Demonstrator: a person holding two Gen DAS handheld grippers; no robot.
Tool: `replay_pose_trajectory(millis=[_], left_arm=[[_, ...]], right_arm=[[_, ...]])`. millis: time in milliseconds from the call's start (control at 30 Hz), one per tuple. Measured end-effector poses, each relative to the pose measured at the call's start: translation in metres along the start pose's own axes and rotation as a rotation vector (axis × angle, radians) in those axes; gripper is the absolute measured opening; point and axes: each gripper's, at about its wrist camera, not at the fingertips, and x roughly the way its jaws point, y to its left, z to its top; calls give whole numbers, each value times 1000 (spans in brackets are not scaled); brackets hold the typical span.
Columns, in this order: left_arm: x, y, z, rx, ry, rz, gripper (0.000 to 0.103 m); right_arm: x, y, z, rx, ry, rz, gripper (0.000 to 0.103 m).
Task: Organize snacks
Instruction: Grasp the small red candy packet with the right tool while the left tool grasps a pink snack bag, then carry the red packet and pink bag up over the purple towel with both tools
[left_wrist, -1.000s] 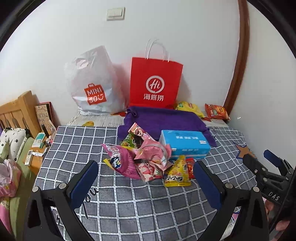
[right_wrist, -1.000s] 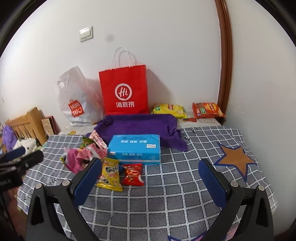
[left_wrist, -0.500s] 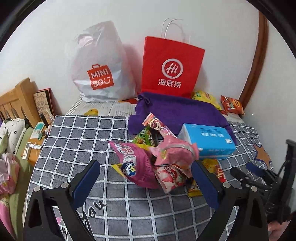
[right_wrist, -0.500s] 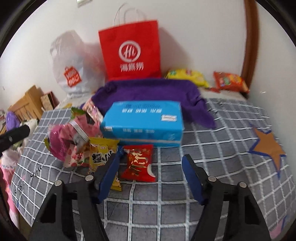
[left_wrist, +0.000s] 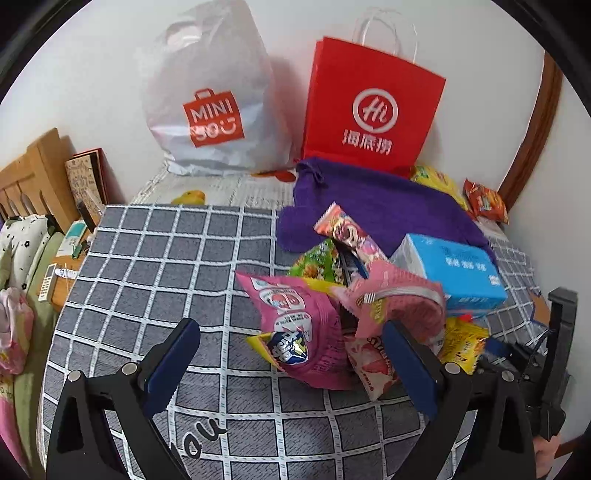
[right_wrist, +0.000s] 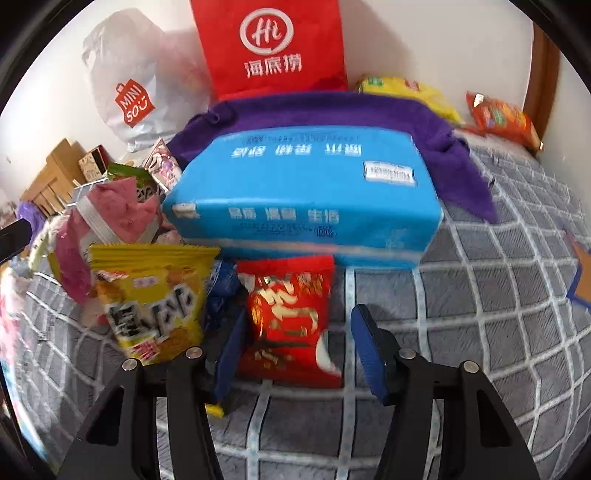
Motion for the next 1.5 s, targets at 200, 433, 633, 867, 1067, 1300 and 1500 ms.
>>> replay_pose_trajectory(millis=[200, 433, 633, 867, 1067, 1300, 1500], left_arm=[[22, 2, 1, -16, 28, 19, 98], [55, 4, 2, -38, 72, 2, 80], [65, 2, -1, -54, 83, -43, 61], [56, 10, -1, -68, 98, -61, 54], [38, 20, -1, -66, 87, -37, 54], [18, 31, -10, -74, 96, -33, 54], [-7, 20, -15, -45, 73, -50, 54]], right_arm=[[-10, -17, -7, -40, -38, -67, 40], [-12, -52, -12, 18, -47, -92, 41], [-4, -39, -8, -29, -32, -149, 43], [-6, -48, -10, 7, -35, -108, 43], [-8, -49, -10, 14, -39, -101, 41], [-26, -46, -15, 33, -48, -87, 41], [-52, -38, -14, 54, -85, -71, 41]])
